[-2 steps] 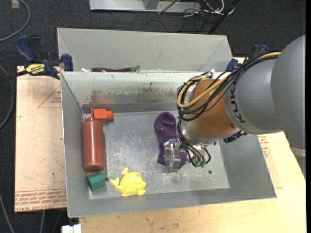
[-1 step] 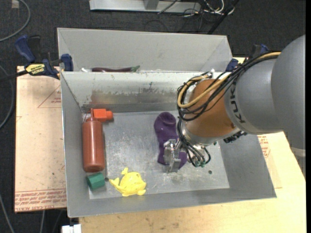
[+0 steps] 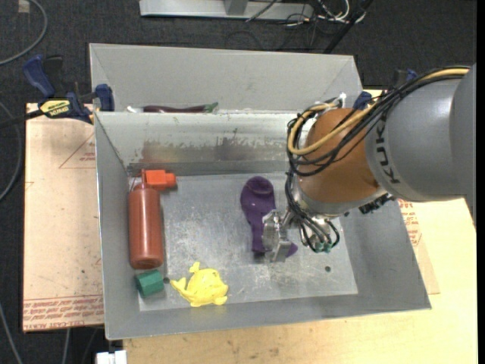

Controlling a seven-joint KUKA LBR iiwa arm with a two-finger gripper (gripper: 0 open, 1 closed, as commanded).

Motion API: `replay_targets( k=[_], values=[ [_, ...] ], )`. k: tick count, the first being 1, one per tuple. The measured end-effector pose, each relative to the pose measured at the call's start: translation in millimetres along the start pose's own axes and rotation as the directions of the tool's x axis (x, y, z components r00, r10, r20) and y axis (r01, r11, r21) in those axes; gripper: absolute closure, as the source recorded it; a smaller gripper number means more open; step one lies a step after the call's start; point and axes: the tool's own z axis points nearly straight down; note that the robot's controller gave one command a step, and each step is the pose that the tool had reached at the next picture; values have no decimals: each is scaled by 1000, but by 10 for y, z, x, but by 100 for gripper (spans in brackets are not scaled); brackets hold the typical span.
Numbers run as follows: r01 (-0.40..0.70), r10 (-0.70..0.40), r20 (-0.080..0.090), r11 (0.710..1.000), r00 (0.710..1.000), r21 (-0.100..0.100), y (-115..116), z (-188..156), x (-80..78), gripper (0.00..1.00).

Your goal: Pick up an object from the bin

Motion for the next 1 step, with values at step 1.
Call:
replay_targets(
  k=[1],
  values=[
    [80, -80, 12, 997, 997, -1, 0, -1237, -159, 100]
  ],
)
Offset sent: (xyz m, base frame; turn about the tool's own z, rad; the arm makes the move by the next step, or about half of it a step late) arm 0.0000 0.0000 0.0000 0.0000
